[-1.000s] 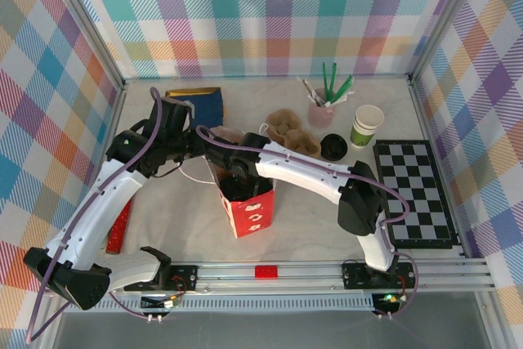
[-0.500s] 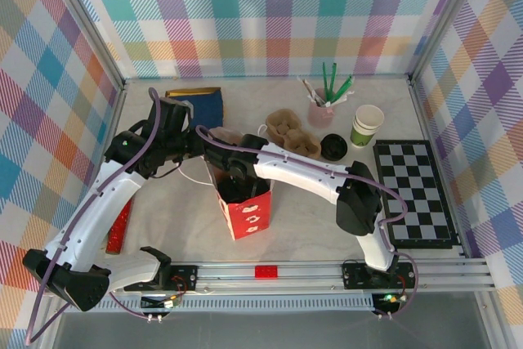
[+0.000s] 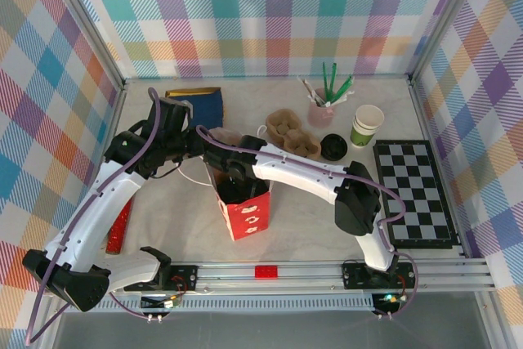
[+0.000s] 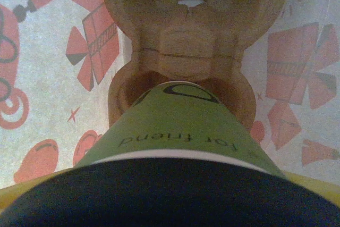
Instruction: Pack the takeout coffee
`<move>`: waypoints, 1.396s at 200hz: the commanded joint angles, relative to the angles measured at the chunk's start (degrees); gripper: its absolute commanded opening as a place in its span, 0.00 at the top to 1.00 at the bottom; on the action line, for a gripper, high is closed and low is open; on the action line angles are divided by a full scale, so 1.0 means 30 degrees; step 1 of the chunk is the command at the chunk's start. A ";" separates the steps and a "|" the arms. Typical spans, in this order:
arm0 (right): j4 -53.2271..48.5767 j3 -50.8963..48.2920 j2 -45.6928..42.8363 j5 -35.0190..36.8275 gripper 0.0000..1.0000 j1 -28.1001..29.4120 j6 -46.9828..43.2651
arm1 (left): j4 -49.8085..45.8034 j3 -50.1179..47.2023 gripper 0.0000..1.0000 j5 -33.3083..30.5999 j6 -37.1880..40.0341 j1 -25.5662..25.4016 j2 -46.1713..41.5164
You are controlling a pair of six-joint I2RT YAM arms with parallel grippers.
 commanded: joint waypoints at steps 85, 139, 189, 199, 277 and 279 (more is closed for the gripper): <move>-0.0790 -0.0390 0.0028 -0.0300 0.64 0.0624 0.0173 | 0.0825 -0.0283 0.77 -0.0345 -0.0262 -0.0079 -0.0215; -0.1001 -0.0099 -0.0247 -0.0183 0.64 0.0651 0.0144 | 0.0795 -0.0371 0.77 -0.0578 -0.0262 -0.0079 -0.0317; -0.0818 -0.0464 -0.0141 -0.0242 0.64 0.0827 0.0384 | 0.0795 -0.0342 0.77 -0.0645 -0.0262 -0.0079 -0.0312; -0.0784 -0.0505 -0.0127 -0.0214 0.64 0.0827 0.0404 | 0.0797 -0.0314 0.77 -0.0644 -0.0262 -0.0075 -0.0332; -0.0720 -0.0596 -0.0036 -0.0081 0.65 0.0830 0.0424 | 0.0795 -0.0195 0.78 -0.0802 -0.0233 -0.0071 -0.0303; -0.0688 -0.0611 -0.0038 -0.0077 0.65 0.0828 0.0445 | 0.0795 -0.0195 0.78 -0.0805 -0.0248 -0.0077 -0.0303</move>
